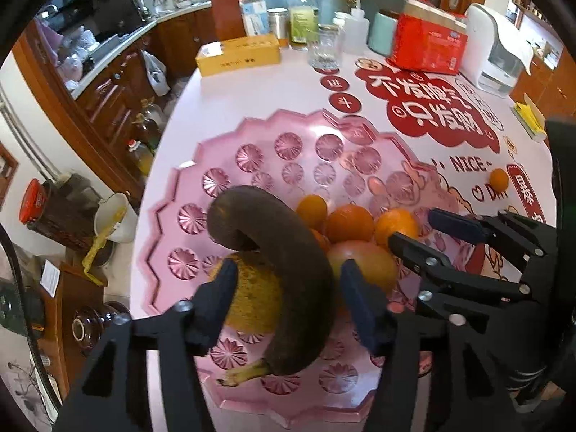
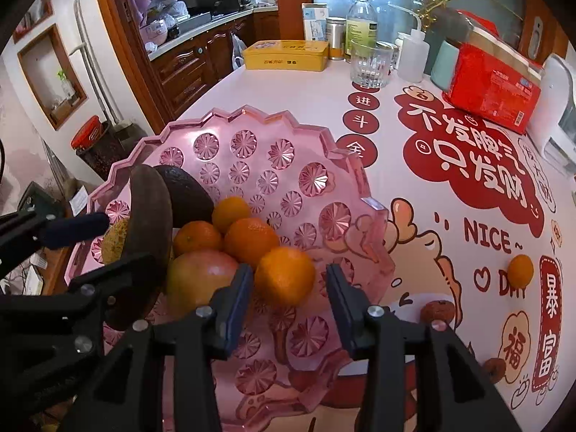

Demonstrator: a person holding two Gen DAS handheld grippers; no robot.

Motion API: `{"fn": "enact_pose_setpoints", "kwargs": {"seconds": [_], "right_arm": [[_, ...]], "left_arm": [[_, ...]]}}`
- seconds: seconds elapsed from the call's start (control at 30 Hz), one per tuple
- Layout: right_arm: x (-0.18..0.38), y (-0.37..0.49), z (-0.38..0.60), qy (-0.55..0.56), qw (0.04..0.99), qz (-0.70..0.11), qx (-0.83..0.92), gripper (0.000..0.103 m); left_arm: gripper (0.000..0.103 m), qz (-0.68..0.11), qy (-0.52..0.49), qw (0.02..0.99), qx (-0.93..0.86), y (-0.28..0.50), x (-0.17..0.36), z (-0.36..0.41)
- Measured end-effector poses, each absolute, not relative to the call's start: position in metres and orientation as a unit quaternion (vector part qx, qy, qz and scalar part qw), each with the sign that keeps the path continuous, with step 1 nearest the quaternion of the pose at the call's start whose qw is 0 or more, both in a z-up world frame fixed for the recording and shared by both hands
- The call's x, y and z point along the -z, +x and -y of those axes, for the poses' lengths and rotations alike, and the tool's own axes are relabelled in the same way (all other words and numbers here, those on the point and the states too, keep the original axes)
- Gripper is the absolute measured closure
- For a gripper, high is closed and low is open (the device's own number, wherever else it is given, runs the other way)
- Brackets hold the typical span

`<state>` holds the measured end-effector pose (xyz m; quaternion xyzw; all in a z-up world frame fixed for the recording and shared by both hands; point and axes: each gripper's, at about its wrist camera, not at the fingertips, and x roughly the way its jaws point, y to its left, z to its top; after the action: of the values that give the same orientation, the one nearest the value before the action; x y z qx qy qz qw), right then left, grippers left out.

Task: Organize fruits
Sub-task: 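Carry banana and mandarin over the pink bowl and open both tools, then move both tools back toward the lychees on the table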

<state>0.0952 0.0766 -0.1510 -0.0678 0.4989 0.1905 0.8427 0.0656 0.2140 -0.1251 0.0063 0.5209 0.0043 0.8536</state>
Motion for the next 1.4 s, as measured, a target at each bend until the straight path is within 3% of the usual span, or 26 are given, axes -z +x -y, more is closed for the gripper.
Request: {"fn": "enact_pose_setpoints", "kwargs": {"seconds": [0.33,0.93,1.4], "right_arm": [[0.139,0.088,-0.072,-0.06,0.85,-0.488,-0.188,0.054],[0.115,0.062,-0.043,-0.038,0.858,-0.475,-0.194,0.053],[0.066,0.045,0.037,-0.055,0.887,-0.436,-0.14,0.053]], "left_arm": [[0.021,-0.508,0.007,0.861,-0.034,0.056,0.112,-0.22],[0.019,-0.495,0.018,0.867,-0.046,0.03,0.088,-0.2],[0.019,-0.454,0.033,0.89,0.009,0.031,0.042,-0.117]]}}
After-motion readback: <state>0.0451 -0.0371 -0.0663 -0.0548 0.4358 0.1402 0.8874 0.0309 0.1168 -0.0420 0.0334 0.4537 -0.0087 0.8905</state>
